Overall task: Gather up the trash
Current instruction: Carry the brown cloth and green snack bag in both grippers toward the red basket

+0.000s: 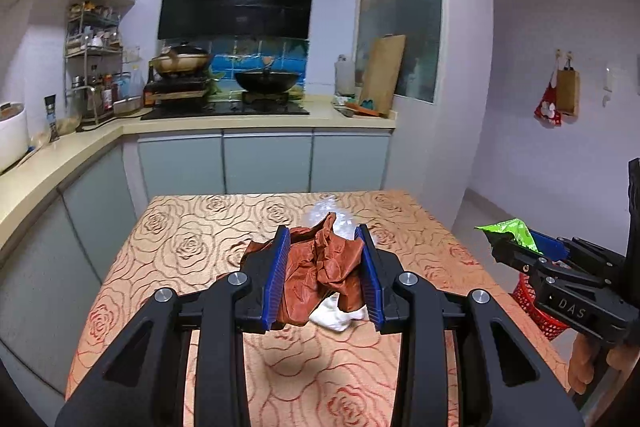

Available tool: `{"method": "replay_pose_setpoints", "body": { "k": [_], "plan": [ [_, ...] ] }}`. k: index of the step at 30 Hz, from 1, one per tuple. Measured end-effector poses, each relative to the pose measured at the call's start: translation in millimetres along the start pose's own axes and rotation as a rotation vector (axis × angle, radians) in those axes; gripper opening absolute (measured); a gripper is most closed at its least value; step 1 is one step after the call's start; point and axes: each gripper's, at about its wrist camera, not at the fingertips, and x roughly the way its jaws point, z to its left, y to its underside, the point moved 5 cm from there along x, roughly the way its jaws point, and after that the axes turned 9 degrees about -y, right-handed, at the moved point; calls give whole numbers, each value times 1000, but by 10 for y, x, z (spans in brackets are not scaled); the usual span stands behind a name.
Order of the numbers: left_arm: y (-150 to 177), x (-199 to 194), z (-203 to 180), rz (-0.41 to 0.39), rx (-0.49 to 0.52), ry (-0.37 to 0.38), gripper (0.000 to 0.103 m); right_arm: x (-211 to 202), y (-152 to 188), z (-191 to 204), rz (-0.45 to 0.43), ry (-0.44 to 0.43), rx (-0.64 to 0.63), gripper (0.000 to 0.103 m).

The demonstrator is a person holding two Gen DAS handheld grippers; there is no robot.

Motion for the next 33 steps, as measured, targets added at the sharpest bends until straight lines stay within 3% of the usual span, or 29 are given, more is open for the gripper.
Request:
{"method": "replay_pose_setpoints", "body": {
  "k": [22, 33],
  "plan": [
    [2, 10, -1335, 0, 98, 227, 32, -829, 148, -1085, -79, 258, 118, 43],
    [92, 165, -2176, 62, 145, 398, 32, -1182, 413, -1686, -74, 375, 201, 43]
  ]
}}
